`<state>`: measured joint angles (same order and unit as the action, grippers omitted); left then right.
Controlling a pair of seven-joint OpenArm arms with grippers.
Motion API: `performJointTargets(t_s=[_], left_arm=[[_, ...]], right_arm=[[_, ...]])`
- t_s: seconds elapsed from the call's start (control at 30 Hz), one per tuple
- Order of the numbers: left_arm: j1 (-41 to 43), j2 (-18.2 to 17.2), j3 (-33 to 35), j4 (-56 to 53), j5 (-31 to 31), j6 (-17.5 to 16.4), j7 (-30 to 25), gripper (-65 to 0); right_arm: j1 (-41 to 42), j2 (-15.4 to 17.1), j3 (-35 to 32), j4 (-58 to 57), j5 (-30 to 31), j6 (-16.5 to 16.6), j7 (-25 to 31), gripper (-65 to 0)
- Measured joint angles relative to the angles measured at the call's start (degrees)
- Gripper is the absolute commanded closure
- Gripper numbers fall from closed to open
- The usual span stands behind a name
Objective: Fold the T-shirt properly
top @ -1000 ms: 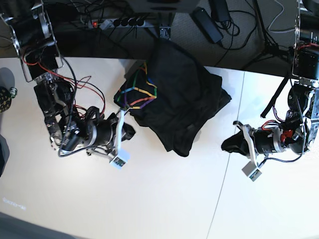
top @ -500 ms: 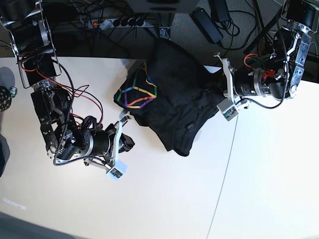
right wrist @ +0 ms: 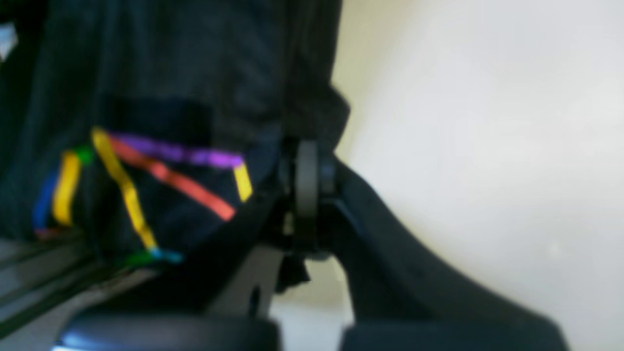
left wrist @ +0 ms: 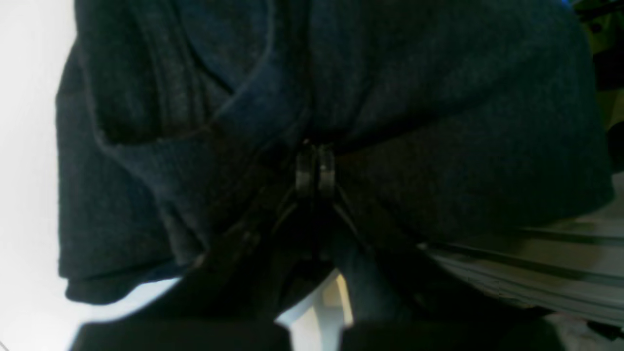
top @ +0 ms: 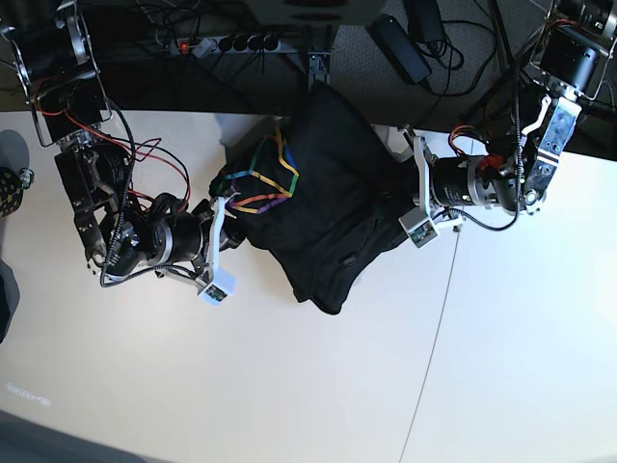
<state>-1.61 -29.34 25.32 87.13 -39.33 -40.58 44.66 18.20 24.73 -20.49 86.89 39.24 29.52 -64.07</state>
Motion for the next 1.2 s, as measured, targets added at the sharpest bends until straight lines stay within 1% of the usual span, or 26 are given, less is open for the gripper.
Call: performJointTargets(t_s=[0.2, 0.27, 0.37, 0.47, 0.6, 0.77, 0.83, 0.9, 1.03, 1.1, 1.2], left_arm=[[-8.22, -0.11, 2.10, -5.60, 2.64, -0.02, 0.04, 0.0], [-11.02, -0.17, 4.17, -7.26, 3.10, -0.04, -0.15, 0.0], [-14.73, 0.61, 7.41, -9.40, 5.35, -0.02, -1.11, 0.0], [-16.76, 1.95, 9.62, -10.73, 5.81, 0.02, -1.51, 0.0], [-18.23, 3.89, 10.01, -11.74, 6.82, -0.02, -1.46, 0.0], [-21.03, 3.91, 10.05, -11.74, 6.10, 0.00, -1.99, 0.0], [-21.92, 3.93, 9.40, -11.41, 6.10, 0.04, -1.88, 0.0], [-22.08, 3.98, 7.87, -10.12, 5.16, 0.07, -0.42, 0.0], [-22.05, 3.76, 2.54, -7.23, -0.07, 0.13, 4.24, 0.0], [-22.05, 2.95, -0.33, -5.42, -2.97, 0.24, 5.29, 0.0], [-22.08, 1.38, -3.91, -2.75, -6.40, 0.26, 8.85, 0.0]], right_arm=[[-1.40, 0.70, 0.00, 0.00, 0.31, 0.00, -0.35, 0.0], [-2.03, 1.14, 0.00, 0.00, 1.03, 0.00, -0.57, 0.0], [-2.49, 1.29, 0.00, -0.02, 2.78, 0.00, -0.98, 0.0], [-3.45, 1.27, 0.02, 0.02, 3.65, 0.00, -0.92, 0.0], [-5.66, 1.31, 0.02, 0.11, 4.20, 0.00, -0.92, 0.0], [-5.84, 1.22, 0.66, 0.22, 3.98, 0.00, -0.94, 0.0], [-5.86, 1.03, 2.01, 0.28, 4.02, 0.00, -0.92, 0.0], [-5.84, 1.01, 4.52, 0.55, 4.07, 0.00, -0.70, 0.0], [-5.84, 1.11, 10.51, 0.76, 4.00, 0.00, -0.66, 0.0], [-5.81, 1.11, 13.33, 0.79, 4.28, 0.00, -0.68, 0.0], [-5.84, 1.16, 16.59, 0.83, 5.55, 0.00, -1.22, 0.0]])
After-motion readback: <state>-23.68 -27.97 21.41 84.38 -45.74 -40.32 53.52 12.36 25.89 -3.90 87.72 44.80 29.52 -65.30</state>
